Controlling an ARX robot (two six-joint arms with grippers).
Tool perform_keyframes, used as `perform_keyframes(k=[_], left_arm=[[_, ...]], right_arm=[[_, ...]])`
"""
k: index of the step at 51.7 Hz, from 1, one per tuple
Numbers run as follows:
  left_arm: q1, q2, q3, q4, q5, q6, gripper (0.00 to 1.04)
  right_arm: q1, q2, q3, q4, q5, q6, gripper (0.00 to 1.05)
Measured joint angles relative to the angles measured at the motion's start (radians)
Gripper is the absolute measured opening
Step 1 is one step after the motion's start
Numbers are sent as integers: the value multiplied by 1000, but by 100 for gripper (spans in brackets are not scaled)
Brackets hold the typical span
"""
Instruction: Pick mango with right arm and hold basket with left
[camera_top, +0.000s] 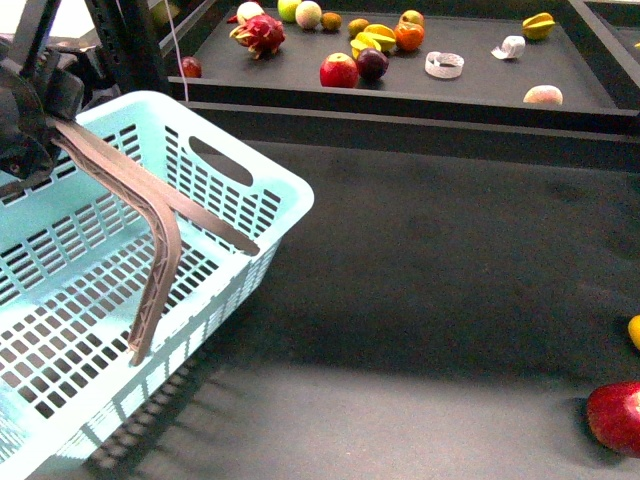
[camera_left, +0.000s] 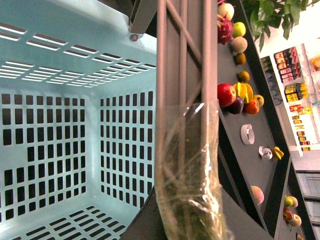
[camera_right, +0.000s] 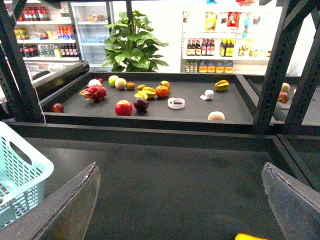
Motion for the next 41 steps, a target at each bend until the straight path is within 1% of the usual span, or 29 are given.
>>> perform_keyframes(k=[9, 17, 23, 26, 32, 41], left_arm=[[-45, -81, -17, 36, 9, 71, 7], [-107, -107, -22, 106, 56, 153, 7], [-179, -107, -26, 184, 111, 266, 7], [-218, -108, -32, 212, 111, 302, 7], [-306, -108, -32, 241, 144, 396, 7], [-391, -106, -33, 260, 183, 496, 7]], right_arm=[[0, 0, 0, 0, 0, 0, 96], [0, 0, 0, 0, 0, 0, 96], [0, 0, 0, 0, 0, 0, 96], [0, 0, 0, 0, 0, 0, 96], [0, 0, 0, 0, 0, 0, 96], [0, 0, 0, 0, 0, 0, 96]])
